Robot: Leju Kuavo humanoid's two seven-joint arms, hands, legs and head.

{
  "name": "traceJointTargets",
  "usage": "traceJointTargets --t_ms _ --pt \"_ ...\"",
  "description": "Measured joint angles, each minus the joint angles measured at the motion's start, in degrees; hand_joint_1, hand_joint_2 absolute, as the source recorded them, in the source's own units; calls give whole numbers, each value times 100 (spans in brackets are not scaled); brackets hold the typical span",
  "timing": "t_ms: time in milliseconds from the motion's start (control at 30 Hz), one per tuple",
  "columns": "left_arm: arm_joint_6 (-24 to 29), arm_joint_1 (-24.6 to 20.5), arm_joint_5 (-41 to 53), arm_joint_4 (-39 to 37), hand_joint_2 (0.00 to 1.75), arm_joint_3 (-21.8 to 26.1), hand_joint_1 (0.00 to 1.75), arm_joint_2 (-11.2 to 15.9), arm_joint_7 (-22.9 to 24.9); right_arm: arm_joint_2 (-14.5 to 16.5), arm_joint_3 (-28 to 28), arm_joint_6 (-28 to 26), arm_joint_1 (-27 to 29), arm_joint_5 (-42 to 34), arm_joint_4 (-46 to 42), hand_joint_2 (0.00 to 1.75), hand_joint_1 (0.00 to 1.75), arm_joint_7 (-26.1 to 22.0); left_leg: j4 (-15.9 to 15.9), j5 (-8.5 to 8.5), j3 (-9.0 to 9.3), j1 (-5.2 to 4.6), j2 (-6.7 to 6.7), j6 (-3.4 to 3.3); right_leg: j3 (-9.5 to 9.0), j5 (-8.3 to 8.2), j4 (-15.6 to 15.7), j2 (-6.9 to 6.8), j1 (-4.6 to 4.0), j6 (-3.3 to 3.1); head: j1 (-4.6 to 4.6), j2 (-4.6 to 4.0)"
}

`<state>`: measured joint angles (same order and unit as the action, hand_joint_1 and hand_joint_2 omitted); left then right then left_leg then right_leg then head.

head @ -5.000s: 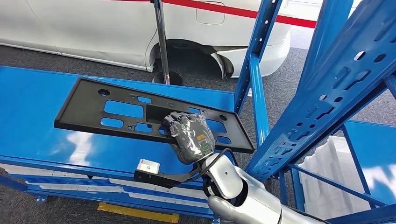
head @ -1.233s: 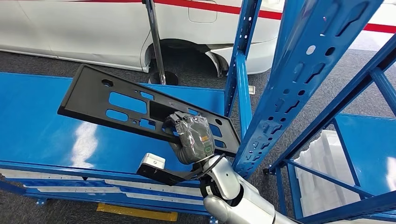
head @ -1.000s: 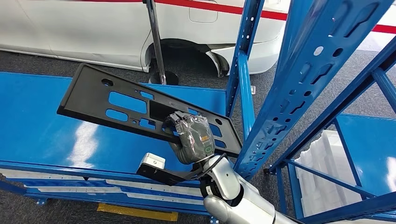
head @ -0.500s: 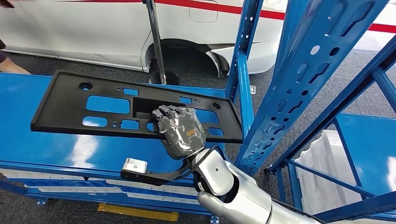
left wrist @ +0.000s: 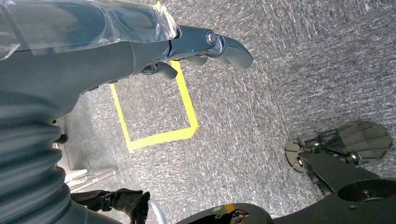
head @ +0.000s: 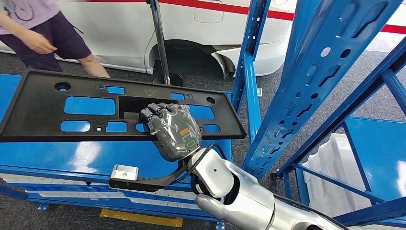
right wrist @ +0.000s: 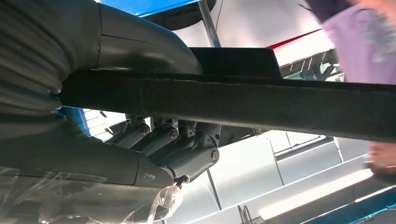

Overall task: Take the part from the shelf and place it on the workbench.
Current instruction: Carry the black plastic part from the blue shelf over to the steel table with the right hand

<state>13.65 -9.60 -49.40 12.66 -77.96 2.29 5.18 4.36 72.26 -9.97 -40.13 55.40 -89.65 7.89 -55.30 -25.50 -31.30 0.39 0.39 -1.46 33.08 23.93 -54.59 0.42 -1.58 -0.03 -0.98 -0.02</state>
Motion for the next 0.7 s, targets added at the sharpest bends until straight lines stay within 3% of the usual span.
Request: traceJointTargets --t_ms 700 --pt "-25 20 34 0 175 7 0 74 -26 80 110 -150 -55 -115 258 175 175 3 0 0 0 -1 1 0 3 0 1 1 0 0 0 1"
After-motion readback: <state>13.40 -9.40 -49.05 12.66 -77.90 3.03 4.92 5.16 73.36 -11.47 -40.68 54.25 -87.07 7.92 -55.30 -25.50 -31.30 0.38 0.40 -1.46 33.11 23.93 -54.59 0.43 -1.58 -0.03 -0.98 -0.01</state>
